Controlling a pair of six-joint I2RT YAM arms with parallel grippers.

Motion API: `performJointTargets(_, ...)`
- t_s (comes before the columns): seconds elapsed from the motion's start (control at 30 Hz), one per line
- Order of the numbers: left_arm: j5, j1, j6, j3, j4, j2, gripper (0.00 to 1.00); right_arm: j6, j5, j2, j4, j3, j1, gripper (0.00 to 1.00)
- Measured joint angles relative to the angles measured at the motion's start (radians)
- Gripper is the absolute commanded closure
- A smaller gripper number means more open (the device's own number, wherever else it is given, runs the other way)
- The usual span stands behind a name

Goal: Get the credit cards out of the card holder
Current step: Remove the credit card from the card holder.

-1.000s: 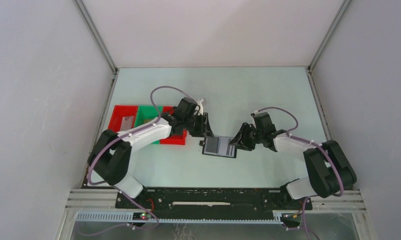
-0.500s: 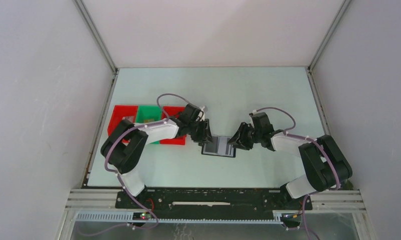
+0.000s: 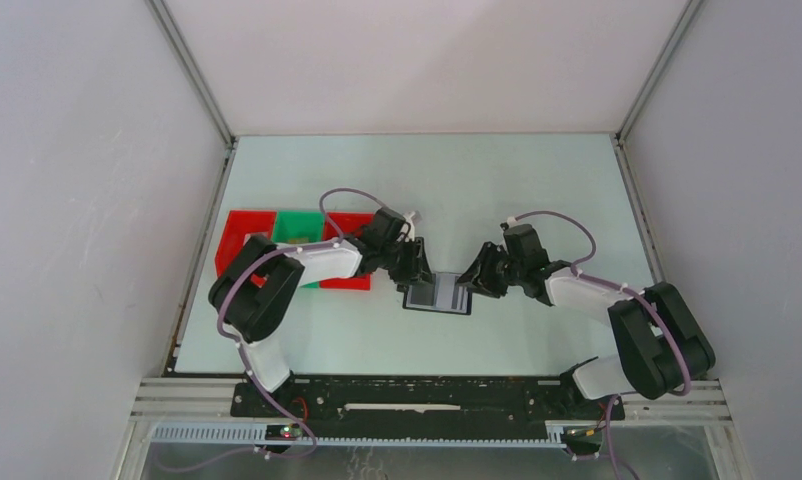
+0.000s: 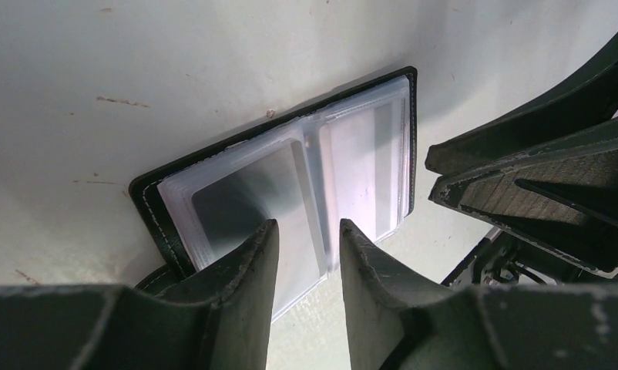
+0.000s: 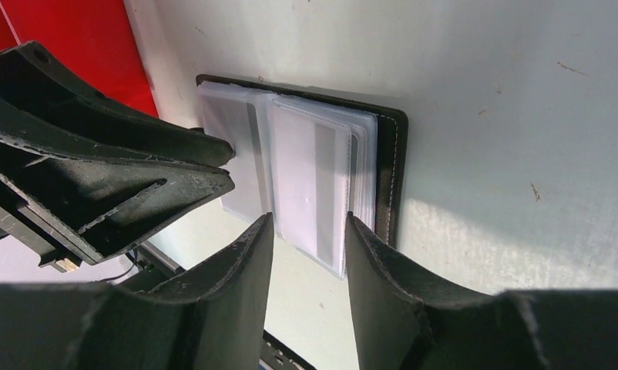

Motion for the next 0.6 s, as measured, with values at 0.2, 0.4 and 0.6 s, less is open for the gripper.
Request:
performJointTargets(0.2,0.013,-0.004,-0.001,0.0,0.016,0.007,0.59,0.0,-0.001,0.004,-0.003,0.0,0.008,0.52)
performJointTargets(0.4,0.014,-0.005,-0.007,0.0,0.019,0.009,0.59,0.0,-0.01,0.037,0.002,0.0,0.021,0.52)
performJointTargets(0.6,0.008,-0.005,-0.007,0.0,0.014,0.004,0.59,0.0,-0.02,0.056,0.011,0.0,0.023,0.52)
